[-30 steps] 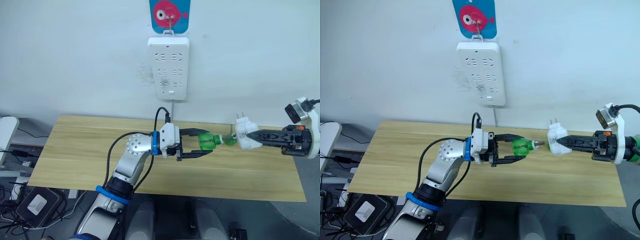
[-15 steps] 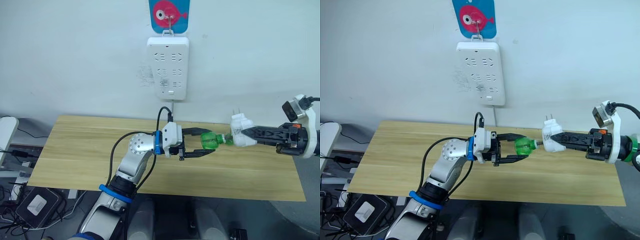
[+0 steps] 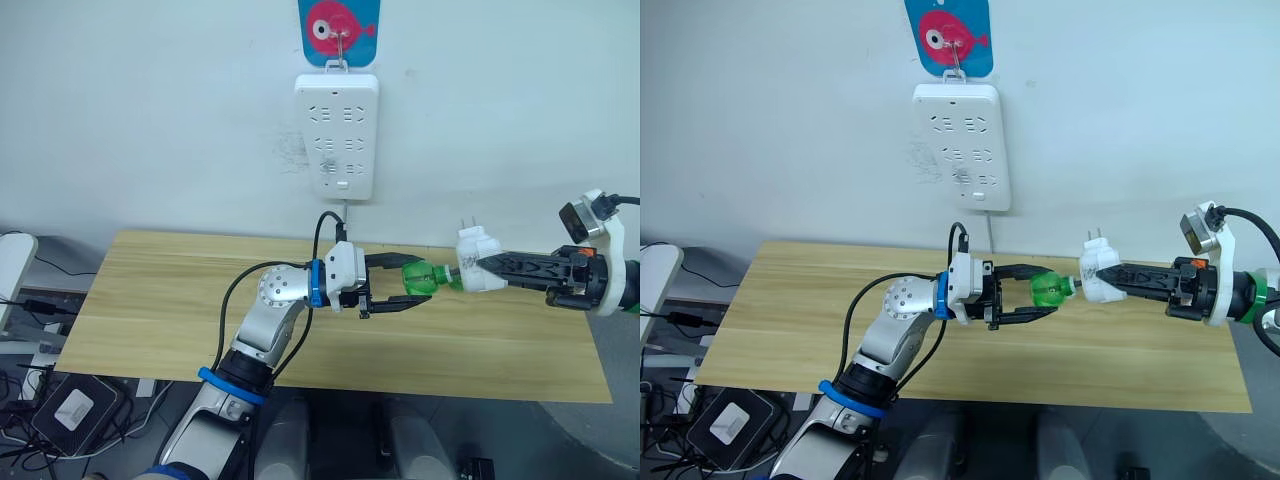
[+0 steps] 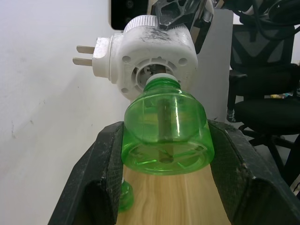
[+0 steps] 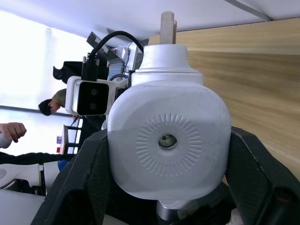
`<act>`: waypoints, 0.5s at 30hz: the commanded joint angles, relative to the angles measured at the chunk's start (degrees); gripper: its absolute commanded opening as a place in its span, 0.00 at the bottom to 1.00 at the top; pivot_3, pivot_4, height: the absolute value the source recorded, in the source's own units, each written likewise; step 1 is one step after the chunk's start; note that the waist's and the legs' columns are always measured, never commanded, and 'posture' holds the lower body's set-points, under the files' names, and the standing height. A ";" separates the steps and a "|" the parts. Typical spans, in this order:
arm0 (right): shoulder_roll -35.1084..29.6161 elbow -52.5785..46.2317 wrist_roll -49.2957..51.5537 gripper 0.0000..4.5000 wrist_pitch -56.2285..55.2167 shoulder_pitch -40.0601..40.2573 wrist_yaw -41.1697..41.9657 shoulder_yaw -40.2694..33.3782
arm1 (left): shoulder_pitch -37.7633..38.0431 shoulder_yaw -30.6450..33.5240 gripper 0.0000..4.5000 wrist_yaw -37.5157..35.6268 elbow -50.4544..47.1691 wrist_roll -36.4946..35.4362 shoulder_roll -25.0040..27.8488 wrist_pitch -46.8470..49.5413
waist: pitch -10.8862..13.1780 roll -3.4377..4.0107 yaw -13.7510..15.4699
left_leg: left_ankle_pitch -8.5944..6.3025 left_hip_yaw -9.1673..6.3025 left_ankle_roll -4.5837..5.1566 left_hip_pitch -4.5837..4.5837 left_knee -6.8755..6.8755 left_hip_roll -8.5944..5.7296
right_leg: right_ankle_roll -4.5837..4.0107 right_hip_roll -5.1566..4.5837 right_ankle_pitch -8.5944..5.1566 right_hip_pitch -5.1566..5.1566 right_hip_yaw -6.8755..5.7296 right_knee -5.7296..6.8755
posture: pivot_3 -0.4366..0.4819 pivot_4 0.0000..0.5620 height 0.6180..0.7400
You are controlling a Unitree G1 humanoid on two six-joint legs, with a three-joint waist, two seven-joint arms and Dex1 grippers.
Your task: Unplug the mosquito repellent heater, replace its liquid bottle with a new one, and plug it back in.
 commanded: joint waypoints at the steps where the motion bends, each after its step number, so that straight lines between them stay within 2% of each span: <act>1: -0.73 -2.27 1.99 0.66 -0.36 0.49 0.41 -0.42 | -0.59 -1.20 0.50 -0.67 -3.18 -0.65 -0.55 -0.44 | 0.00 0.00 0.00 | 0.00 0.00 0.00 0.00 0.00 0.00 | 0.00 0.00 0.00 0.00 0.00 0.00 | 0.37 0.48 1.00; 15: -1.89 -2.53 1.99 0.66 -0.46 2.50 1.06 -1.14 | -2.01 0.13 0.50 0.20 -1.28 0.14 0.04 -0.29 | 0.00 0.00 0.01 | 0.00 0.00 0.00 -0.01 0.01 0.00 | 0.00 0.00 0.00 0.00 -0.01 0.00 | 0.37 0.48 1.00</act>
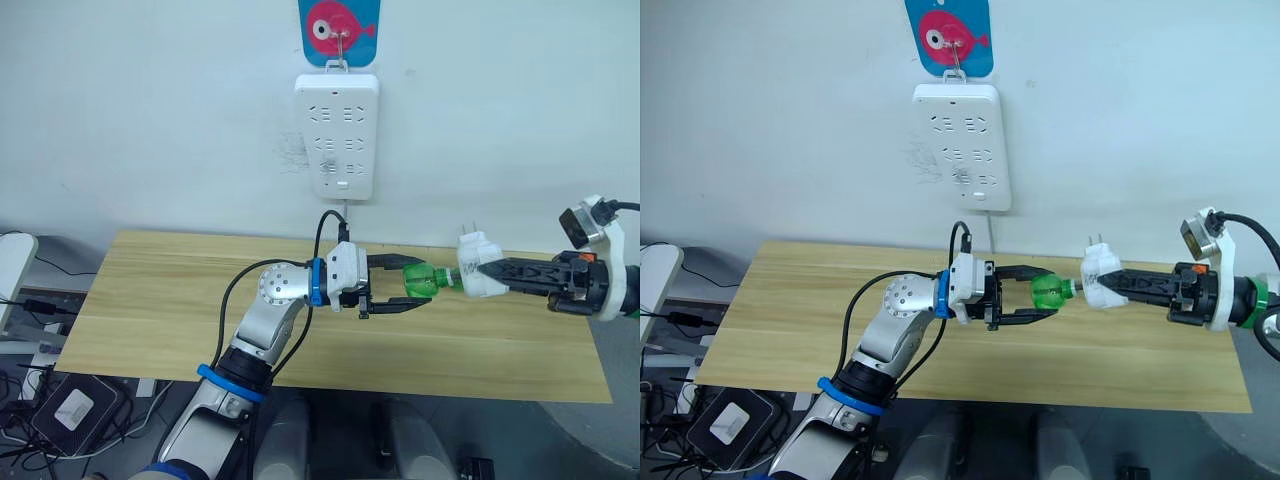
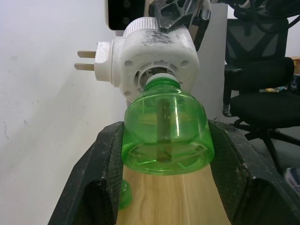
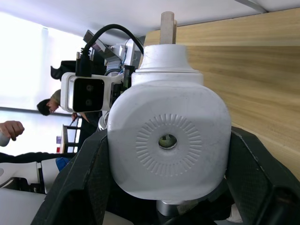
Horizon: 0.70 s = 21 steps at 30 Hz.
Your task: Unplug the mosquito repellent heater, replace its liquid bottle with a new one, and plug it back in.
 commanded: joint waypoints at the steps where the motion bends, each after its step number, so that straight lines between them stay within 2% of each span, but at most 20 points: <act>1: -0.90 -2.06 1.47 0.66 -0.22 0.28 0.92 -1.06 | -1.14 0.16 0.50 0.57 -1.46 -0.49 -0.57 -0.53 | 0.00 0.00 0.00 | 0.00 0.00 0.00 0.00 0.00 0.00 | 0.00 0.00 0.00 0.00 0.00 0.00 | 0.37 0.48 1.00; 21: -0.17 -0.29 1.47 0.66 -0.22 -2.62 0.66 0.39 | 0.09 -2.46 0.50 0.20 -2.82 1.08 -0.16 -0.76 | 0.00 0.00 -0.01 | 0.00 -0.01 0.01 0.00 0.00 0.00 | 0.00 0.00 0.00 0.00 -0.01 0.00 | 0.37 0.50 1.00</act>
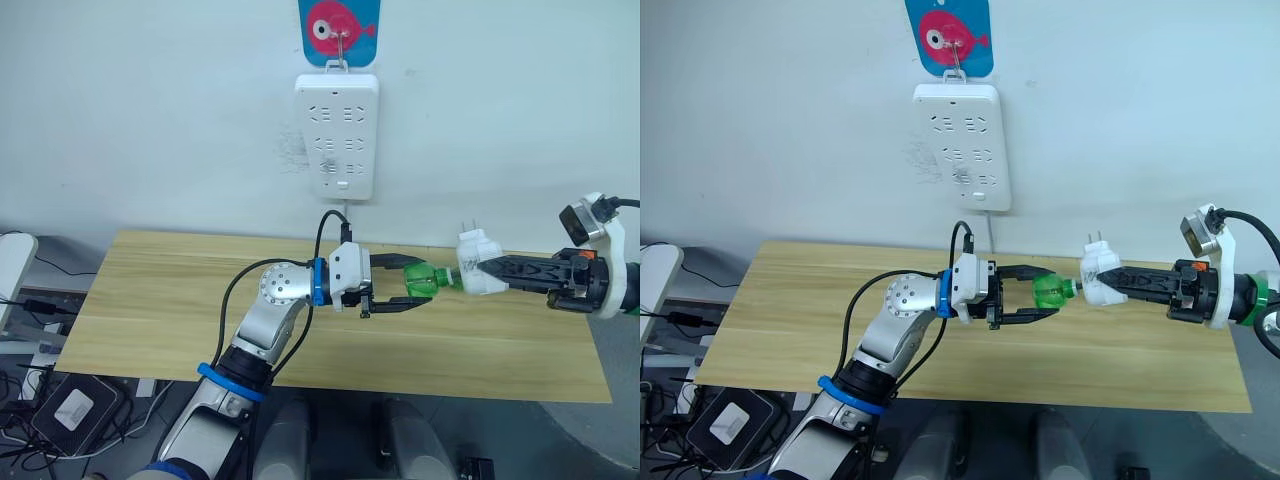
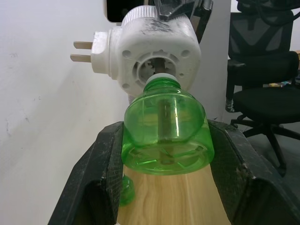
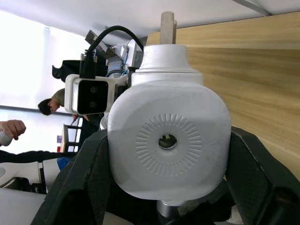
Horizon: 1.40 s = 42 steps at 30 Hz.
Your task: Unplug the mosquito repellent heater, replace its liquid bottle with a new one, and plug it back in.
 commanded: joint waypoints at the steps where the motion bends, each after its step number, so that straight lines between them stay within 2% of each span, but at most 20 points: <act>1: -0.14 -0.88 1.48 0.66 -0.31 -0.77 0.52 -0.66 | 0.26 -1.52 0.50 -0.42 -3.01 -0.19 -0.51 -0.45 | 0.00 0.00 0.00 | 0.00 -0.01 0.00 0.00 0.00 0.00 | 0.00 0.00 0.00 0.00 0.00 0.00 | 0.37 0.50 1.00; 24: -0.31 0.89 1.48 0.66 -1.25 -0.23 -1.87 -0.19 | -1.01 -1.17 0.50 -1.56 -3.72 -1.70 -1.21 0.01 | 0.00 0.00 0.00 | 0.00 -0.04 0.00 -0.04 0.00 0.00 | 0.00 0.00 0.00 0.00 -0.04 -0.02 | 0.37 0.51 1.00; 33: -1.38 -2.82 1.48 0.66 0.40 1.91 2.12 -1.34 | -2.95 0.54 0.50 1.87 -0.48 -0.16 -2.42 0.26 | 0.00 0.00 0.02 | 0.00 -0.04 0.00 -0.05 0.00 0.00 | 0.00 0.00 0.00 0.00 -0.05 -0.04 | 0.37 0.51 1.00; 42: -1.75 -0.79 1.48 0.66 -0.69 0.90 0.51 -0.57 | -3.00 0.77 0.50 1.86 -0.14 -0.23 -2.03 -0.16 | 0.00 0.00 0.02 | 0.01 -0.05 0.00 -0.05 0.00 0.00 | 0.00 0.00 0.00 0.00 -0.06 -0.04 | 0.37 0.49 1.00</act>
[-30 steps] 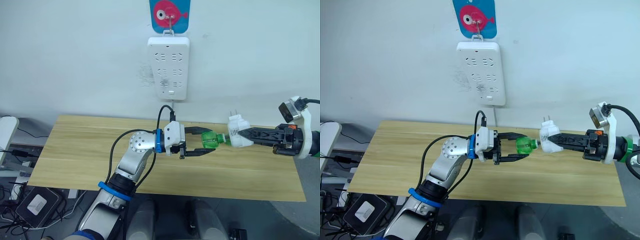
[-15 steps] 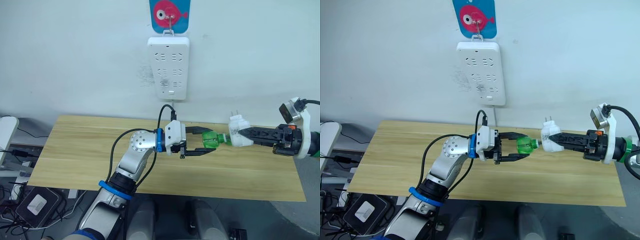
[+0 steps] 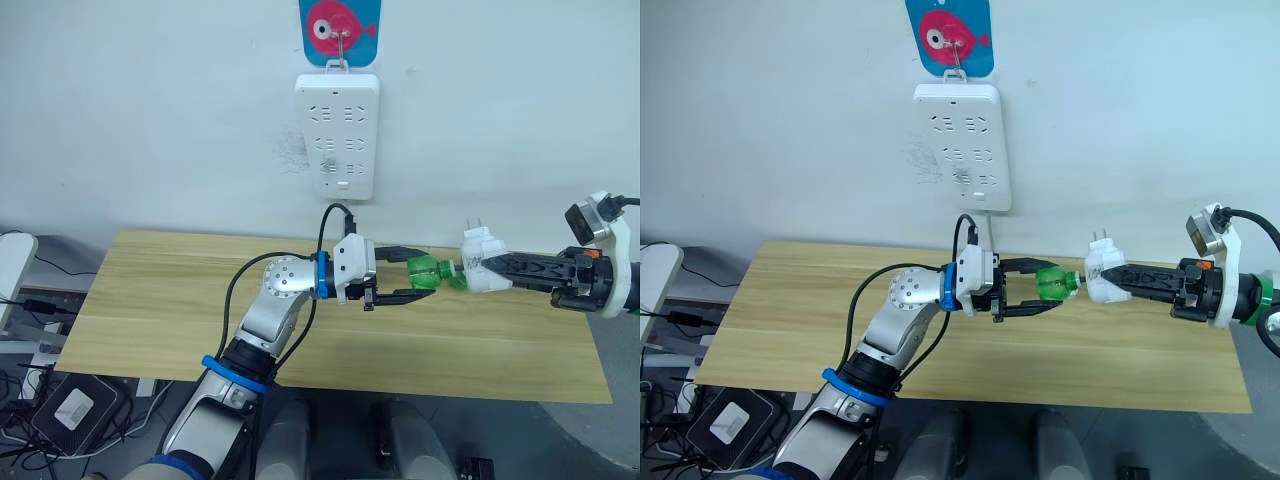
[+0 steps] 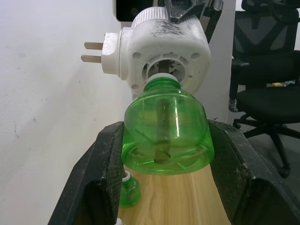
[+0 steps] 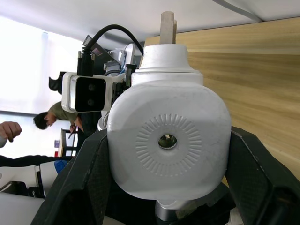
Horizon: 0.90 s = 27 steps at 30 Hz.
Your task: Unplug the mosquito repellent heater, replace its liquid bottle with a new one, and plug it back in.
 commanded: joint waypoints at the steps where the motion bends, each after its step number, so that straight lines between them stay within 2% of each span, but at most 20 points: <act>1: -0.46 -0.80 1.47 0.66 0.20 -0.73 -0.39 0.35 | -0.37 -0.01 0.50 0.47 -2.43 -0.80 -0.90 -0.86 | 0.00 0.00 0.01 | 0.00 0.00 0.00 0.00 0.00 0.00 | 0.00 0.00 0.00 0.00 0.00 0.00 | 0.37 0.49 1.00; 10: 0.70 1.18 1.47 0.66 -2.26 -2.45 -5.82 1.58 | 1.03 -1.48 0.50 -1.75 -6.54 -2.31 -0.84 -0.22 | 0.00 0.00 0.00 | 0.00 0.01 0.00 0.00 0.01 0.00 | 0.00 0.00 0.00 0.00 0.00 0.00 | 0.37 0.49 1.00; 21: 0.03 1.71 1.47 0.66 -0.83 -2.24 -4.52 1.26 | 0.36 -0.62 0.50 -2.69 -5.89 -3.00 -0.70 -0.04 | 0.00 0.00 0.00 | 0.00 0.00 0.00 -0.01 0.01 0.00 | 0.00 0.00 0.00 0.00 -0.01 0.00 | 0.37 0.50 1.00; 27: -0.63 3.80 1.47 0.66 2.19 -4.26 -0.81 0.97 | 1.03 -0.40 0.50 -2.69 -5.72 -2.17 0.28 -0.32 | 0.00 0.00 -0.01 | 0.00 0.01 0.00 -0.01 0.01 0.00 | 0.00 0.00 0.00 0.00 0.00 -0.01 | 0.37 0.50 1.00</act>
